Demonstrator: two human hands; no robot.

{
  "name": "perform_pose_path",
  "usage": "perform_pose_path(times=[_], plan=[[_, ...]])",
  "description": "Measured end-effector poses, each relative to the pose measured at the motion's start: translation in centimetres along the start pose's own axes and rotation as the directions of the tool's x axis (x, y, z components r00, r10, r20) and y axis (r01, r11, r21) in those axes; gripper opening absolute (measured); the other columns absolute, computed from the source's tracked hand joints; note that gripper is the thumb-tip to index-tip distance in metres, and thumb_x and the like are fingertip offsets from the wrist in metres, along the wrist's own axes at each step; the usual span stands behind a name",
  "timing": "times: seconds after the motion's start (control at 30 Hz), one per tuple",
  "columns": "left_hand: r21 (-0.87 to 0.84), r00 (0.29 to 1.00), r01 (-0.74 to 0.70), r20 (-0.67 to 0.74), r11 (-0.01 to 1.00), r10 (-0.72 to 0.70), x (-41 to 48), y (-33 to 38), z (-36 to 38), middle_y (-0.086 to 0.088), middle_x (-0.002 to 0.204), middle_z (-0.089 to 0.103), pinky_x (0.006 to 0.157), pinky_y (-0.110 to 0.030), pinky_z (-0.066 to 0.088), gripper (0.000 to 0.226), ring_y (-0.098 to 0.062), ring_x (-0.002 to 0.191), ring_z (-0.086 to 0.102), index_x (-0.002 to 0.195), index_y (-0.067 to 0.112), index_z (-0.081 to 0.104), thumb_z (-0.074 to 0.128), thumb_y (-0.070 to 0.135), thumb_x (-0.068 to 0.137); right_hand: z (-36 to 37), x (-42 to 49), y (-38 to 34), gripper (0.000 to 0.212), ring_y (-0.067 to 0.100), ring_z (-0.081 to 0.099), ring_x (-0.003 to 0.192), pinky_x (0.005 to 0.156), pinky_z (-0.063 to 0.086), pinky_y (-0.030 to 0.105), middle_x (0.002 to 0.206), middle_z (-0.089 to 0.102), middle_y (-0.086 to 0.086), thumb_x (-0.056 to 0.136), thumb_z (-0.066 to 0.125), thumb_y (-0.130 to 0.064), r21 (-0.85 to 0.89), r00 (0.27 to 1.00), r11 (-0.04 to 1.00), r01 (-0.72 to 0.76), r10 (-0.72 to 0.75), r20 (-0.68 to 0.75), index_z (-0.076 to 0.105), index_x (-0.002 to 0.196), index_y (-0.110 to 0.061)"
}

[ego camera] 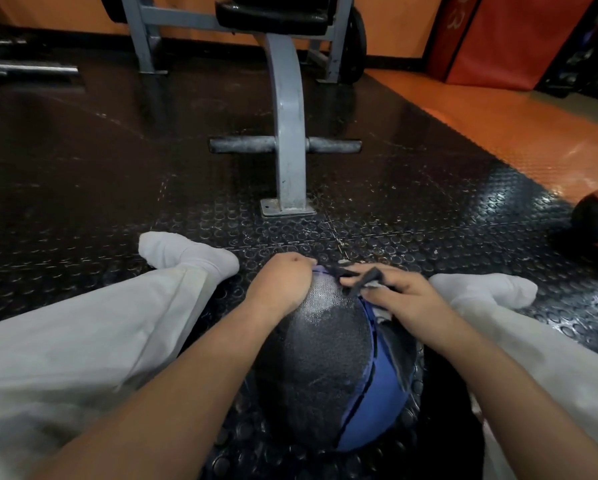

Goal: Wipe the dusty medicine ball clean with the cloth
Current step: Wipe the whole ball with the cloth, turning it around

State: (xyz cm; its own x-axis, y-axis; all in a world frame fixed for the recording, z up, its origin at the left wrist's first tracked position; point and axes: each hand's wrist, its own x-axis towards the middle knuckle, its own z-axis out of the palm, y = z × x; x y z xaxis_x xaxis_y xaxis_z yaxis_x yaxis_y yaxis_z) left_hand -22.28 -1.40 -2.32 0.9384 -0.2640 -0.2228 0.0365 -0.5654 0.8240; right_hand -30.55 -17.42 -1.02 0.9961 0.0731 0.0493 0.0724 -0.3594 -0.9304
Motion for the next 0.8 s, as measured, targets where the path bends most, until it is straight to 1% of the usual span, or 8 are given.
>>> perform_pose_path(times=[0.07, 0.17, 0.3, 0.47, 0.57, 0.63, 0.73, 0.8], plan=[[0.037, 0.999, -0.048, 0.024, 0.998, 0.047, 0.0, 0.1, 0.1, -0.001, 0.128, 0.064, 0.091, -0.026, 0.04, 0.037, -0.017, 0.111, 0.058, 0.118, 0.015, 0.069, 0.037, 0.012, 0.1, 0.1, 0.1, 0.4, 0.037, -0.007, 0.06, 0.1, 0.084, 0.04, 0.004, 0.107, 0.067, -0.019, 0.091, 0.055, 0.003, -0.003, 0.999, 1.0, -0.002, 0.002, -0.036, 0.075, 0.088, -0.028], [0.064, 0.998, -0.065, 0.016, 0.996, 0.064, -0.1, 0.0, 0.3, -0.007, 0.117, 0.067, 0.085, -0.034, 0.043, 0.035, -0.023, 0.1, 0.06, 0.112, 0.013, 0.07, 0.037, 0.016, 0.101, 1.0, 1.7, 0.4, 0.023, 0.005, 0.056, 0.064, 0.064, 0.041, 0.018, 0.082, 0.065, -0.003, 0.094, 0.053, -0.008, -0.08, 0.991, 0.989, -0.125, 0.12, -0.066, 0.075, 0.088, -0.011], [0.019, 0.999, -0.012, -0.038, 1.0, 0.013, 0.3, -0.4, 0.2, -0.014, 0.126, 0.062, 0.087, -0.029, 0.04, 0.034, -0.031, 0.118, 0.056, 0.123, 0.004, 0.062, 0.04, 0.017, 0.101, 1.5, 5.1, -0.7, 0.031, 0.015, 0.043, 0.058, 0.061, 0.03, 0.032, 0.06, 0.048, 0.001, 0.094, 0.049, -0.02, -0.278, 0.974, 0.934, -0.225, 0.22, -0.051, 0.05, 0.063, -0.014], [0.012, 0.999, 0.028, -0.023, 1.0, -0.028, 1.1, -1.0, -0.3, -0.01, 0.117, 0.067, 0.094, -0.032, 0.044, 0.035, -0.028, 0.11, 0.06, 0.117, 0.005, 0.068, 0.038, 0.015, 0.101, 2.0, 4.4, -1.3, 0.033, 0.011, 0.049, 0.067, 0.066, 0.035, 0.033, 0.071, 0.053, -0.006, 0.097, 0.046, -0.025, -0.374, 0.983, 0.91, -0.178, 0.179, -0.031, 0.048, 0.065, -0.024], [-0.05, 0.999, 0.026, -0.046, 0.998, -0.028, 1.6, -1.8, -0.3, 0.005, 0.096, 0.069, 0.089, -0.031, 0.046, 0.036, -0.017, 0.092, 0.063, 0.104, 0.02, 0.074, 0.038, 0.016, 0.099, 2.0, 1.3, -0.6, 0.022, -0.007, 0.05, 0.105, 0.092, 0.036, 0.014, 0.11, 0.056, -0.025, 0.098, 0.049, -0.024, -0.27, 0.999, 0.962, -0.044, 0.049, 0.013, 0.065, 0.095, -0.038], [-0.067, 0.999, 0.011, -0.052, 0.998, -0.015, 1.3, -2.1, -0.4, 0.009, 0.091, 0.067, 0.084, -0.028, 0.043, 0.036, -0.015, 0.089, 0.061, 0.1, 0.025, 0.073, 0.038, 0.016, 0.099, 2.2, 0.8, -0.2, 0.022, -0.003, 0.048, 0.114, 0.099, 0.033, 0.017, 0.118, 0.055, -0.024, 0.098, 0.048, -0.025, -0.282, 1.0, 0.959, 0.0, -0.005, -0.018, 0.068, 0.104, -0.034], [-0.077, 0.998, -0.018, -0.058, 0.997, 0.014, 0.6, -2.5, -0.5, 0.007, 0.092, 0.068, 0.081, -0.027, 0.041, 0.035, -0.015, 0.09, 0.059, 0.101, 0.027, 0.072, 0.038, 0.018, 0.1, 2.8, 2.8, -0.8, 0.028, 0.014, 0.056, 0.085, 0.076, 0.041, 0.035, 0.089, 0.06, -0.006, 0.099, 0.042, -0.031, -0.396, 0.991, 0.909, -0.132, 0.122, -0.049, 0.06, 0.08, -0.019], [-0.074, 0.997, -0.02, -0.081, 0.997, 0.014, 0.4, -2.7, -0.7, 0.006, 0.102, 0.066, 0.082, -0.023, 0.039, 0.035, -0.011, 0.095, 0.057, 0.109, 0.023, 0.072, 0.038, 0.018, 0.099, 3.1, 5.1, -1.4, 0.033, 0.02, 0.05, 0.071, 0.064, 0.034, 0.035, 0.073, 0.054, 0.003, 0.098, 0.041, -0.03, -0.419, 0.969, 0.877, -0.237, 0.242, -0.043, 0.048, 0.069, -0.017]])
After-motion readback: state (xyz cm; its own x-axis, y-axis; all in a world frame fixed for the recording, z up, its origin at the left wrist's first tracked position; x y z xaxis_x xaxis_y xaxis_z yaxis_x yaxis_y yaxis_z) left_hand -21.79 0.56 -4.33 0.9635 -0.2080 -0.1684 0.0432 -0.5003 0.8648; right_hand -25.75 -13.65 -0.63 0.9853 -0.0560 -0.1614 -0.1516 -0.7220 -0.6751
